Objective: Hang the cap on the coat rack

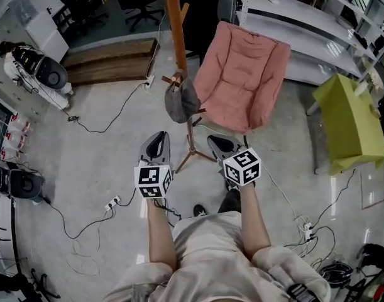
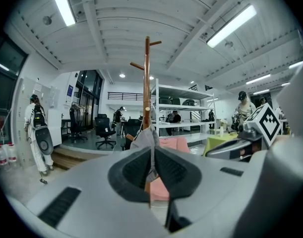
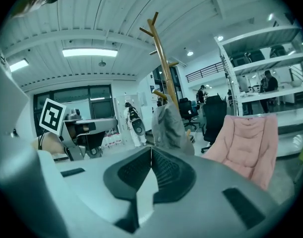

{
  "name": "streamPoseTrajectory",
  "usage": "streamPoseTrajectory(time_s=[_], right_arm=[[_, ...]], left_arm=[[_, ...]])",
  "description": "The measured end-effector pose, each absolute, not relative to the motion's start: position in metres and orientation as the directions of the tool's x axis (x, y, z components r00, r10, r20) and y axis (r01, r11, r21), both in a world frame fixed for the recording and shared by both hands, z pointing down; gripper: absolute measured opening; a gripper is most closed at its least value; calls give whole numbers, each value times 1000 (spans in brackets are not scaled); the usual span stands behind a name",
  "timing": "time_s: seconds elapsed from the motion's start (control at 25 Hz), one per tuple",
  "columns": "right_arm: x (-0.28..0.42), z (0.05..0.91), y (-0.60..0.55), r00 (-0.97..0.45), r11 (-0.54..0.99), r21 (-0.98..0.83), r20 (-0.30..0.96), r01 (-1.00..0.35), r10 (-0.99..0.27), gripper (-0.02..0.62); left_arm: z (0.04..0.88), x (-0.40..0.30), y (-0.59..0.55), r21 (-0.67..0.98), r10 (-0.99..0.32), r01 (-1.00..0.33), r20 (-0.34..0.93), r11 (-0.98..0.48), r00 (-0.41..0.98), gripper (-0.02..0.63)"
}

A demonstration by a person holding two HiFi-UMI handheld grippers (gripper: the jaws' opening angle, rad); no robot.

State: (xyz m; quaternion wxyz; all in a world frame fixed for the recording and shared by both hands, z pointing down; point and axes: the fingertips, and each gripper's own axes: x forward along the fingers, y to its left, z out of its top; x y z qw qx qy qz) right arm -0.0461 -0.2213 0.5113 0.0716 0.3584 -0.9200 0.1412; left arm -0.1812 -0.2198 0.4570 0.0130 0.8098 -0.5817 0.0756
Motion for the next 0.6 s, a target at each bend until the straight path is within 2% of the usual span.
streamPoseTrajectory(time_s=[0.16, 0.6], right_arm=[[-57, 509, -218, -754, 726, -205, 231, -656, -615, 5], [-62, 507, -222, -728, 687, -242, 211, -686, -653, 5]], left_arm=[[455, -183, -216, -71, -941, -944, 132, -323, 312, 8], [454, -194, -209, -66, -938, -941, 131, -332, 322, 8]])
